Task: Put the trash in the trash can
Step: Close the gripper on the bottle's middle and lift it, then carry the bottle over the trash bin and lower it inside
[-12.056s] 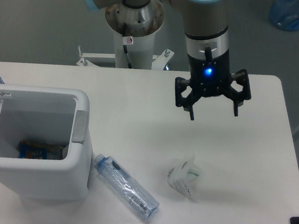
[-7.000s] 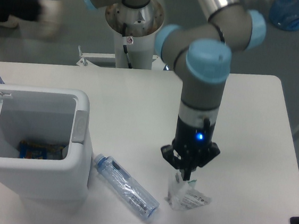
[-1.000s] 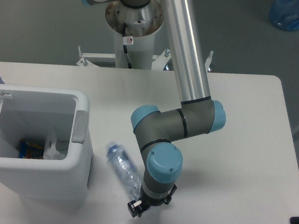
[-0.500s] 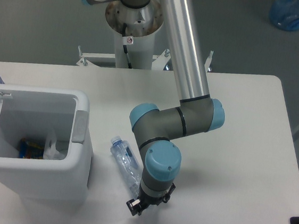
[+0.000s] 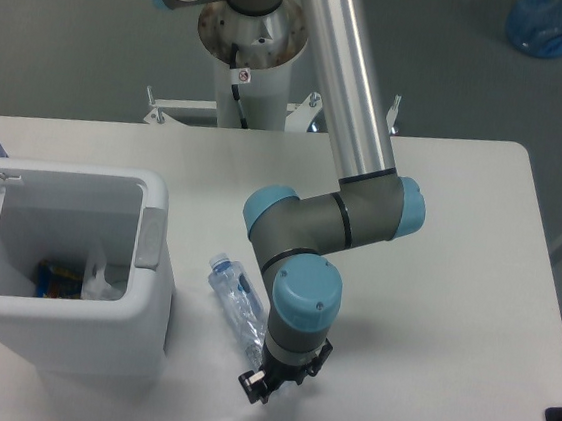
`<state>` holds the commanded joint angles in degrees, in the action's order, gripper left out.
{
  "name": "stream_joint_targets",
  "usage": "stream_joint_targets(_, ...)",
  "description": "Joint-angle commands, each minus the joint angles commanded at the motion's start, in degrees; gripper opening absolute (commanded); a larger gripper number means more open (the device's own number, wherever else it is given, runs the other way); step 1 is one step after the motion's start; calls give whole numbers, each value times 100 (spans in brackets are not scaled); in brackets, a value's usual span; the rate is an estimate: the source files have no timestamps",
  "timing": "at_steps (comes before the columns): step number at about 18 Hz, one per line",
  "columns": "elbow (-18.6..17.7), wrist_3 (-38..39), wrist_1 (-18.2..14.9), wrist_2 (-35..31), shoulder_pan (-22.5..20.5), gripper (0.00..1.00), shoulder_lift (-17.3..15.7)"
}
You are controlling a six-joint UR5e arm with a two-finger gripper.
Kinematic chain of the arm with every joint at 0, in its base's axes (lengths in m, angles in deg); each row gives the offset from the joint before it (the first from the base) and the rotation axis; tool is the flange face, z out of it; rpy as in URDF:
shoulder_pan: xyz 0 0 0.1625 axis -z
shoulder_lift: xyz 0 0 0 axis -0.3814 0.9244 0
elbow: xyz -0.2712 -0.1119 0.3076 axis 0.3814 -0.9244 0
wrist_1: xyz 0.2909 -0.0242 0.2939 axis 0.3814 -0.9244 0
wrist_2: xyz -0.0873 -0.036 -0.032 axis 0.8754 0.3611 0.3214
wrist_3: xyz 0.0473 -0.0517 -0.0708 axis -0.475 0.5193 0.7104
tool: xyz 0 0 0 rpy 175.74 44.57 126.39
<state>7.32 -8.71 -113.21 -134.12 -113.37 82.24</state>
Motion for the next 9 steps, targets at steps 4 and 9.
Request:
stream_joint_targets(4, 176, 9, 105, 44, -281, 48, -676)
stream_joint_targets(9, 202, 202, 738, 578, -624, 49, -1599)
